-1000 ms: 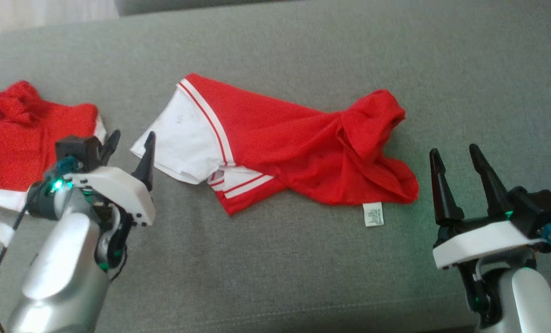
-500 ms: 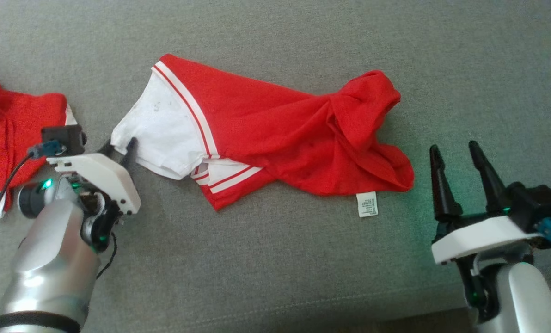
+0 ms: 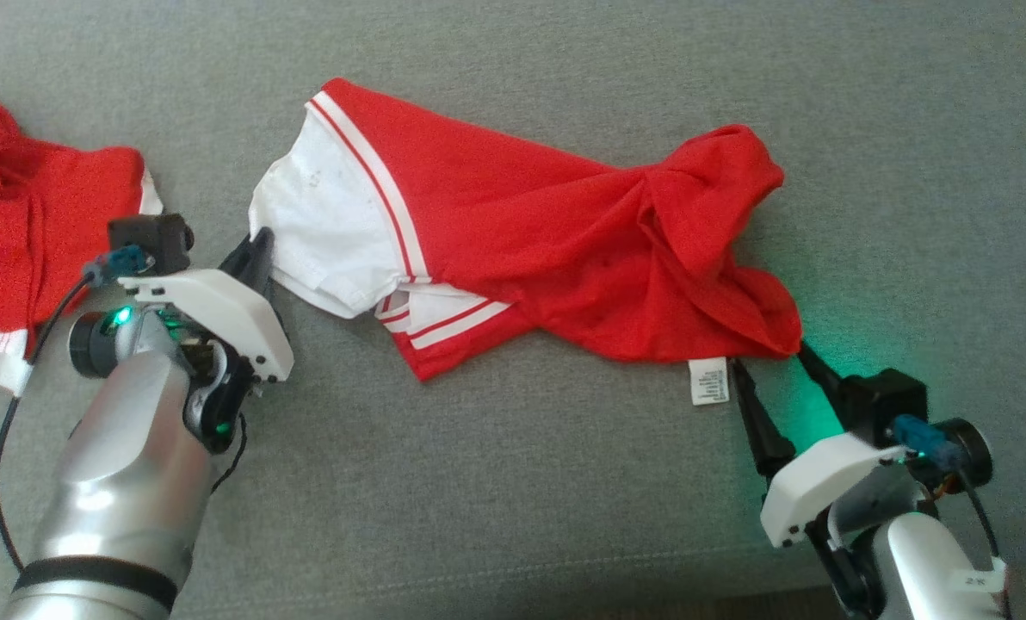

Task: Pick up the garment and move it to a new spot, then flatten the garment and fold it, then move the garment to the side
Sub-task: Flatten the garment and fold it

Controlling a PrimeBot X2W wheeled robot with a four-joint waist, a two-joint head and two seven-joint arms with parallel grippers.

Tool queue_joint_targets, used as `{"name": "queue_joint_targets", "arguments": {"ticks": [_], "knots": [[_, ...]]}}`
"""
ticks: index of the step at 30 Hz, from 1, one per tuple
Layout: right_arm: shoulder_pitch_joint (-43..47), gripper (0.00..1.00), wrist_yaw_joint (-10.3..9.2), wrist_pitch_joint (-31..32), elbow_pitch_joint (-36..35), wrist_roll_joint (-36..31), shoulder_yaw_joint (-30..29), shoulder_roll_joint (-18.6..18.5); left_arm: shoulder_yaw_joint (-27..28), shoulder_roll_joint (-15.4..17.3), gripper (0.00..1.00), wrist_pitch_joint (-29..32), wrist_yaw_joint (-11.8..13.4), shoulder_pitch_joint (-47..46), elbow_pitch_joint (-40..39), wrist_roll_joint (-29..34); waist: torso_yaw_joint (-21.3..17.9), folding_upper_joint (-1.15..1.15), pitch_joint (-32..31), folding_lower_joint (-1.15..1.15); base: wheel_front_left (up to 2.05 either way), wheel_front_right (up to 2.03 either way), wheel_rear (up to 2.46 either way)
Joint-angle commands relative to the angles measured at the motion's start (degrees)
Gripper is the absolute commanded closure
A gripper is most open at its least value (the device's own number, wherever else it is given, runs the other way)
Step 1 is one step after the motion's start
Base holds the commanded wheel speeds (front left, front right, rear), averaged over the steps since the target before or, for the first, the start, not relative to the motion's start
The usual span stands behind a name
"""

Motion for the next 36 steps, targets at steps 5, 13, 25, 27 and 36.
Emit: {"name": "queue_joint_targets", "arguments": {"ticks": [5, 13, 25, 27, 36], "knots": [[-1.91, 0.33, -0.04, 0.57, -0.24, -1.16, 2.14, -1.95, 1.04, 1.25, 1.00, -1.68, -0.16, -2.78, 0.06, 0.39, 0.58, 0.00, 0.46, 0.00, 0.00, 0.00, 0.00], [-1.63, 1.00, -0.04, -1.16, -2.08, -0.01, 1.40, -1.94, 1.37, 1.57, 1.00, -5.85, 0.06, -2.67, 0.46, 0.23, 0.23, 0.00, -0.90, 0.00, 0.00, 0.00, 0.00], [-2.09, 1.00, -0.04, -1.94, -13.91, 8.11, -5.62, 0.37, 4.70, 3.94, 1.00, -11.65, 4.00, 1.57, -14.41, 0.87, 1.00, 0.00, -9.14, 0.00, 0.00, 0.00, 0.00], [-2.66, 1.00, -0.04, -1.40, -15.92, 9.40, -6.77, 0.46, 5.34, 4.40, 1.00, -11.79, 4.92, 2.36, -19.36, 1.10, 1.49, 0.00, -10.75, 0.00, 0.00, 0.00, 0.00], [-6.59, 1.00, -0.04, 3.30, -26.02, 15.62, -10.58, 0.90, 6.61, 7.26, 1.00, -9.02, 9.69, 4.57, -43.75, 2.98, 2.63, 0.00, -17.23, 0.00, 0.00, 0.00, 0.00]]}}
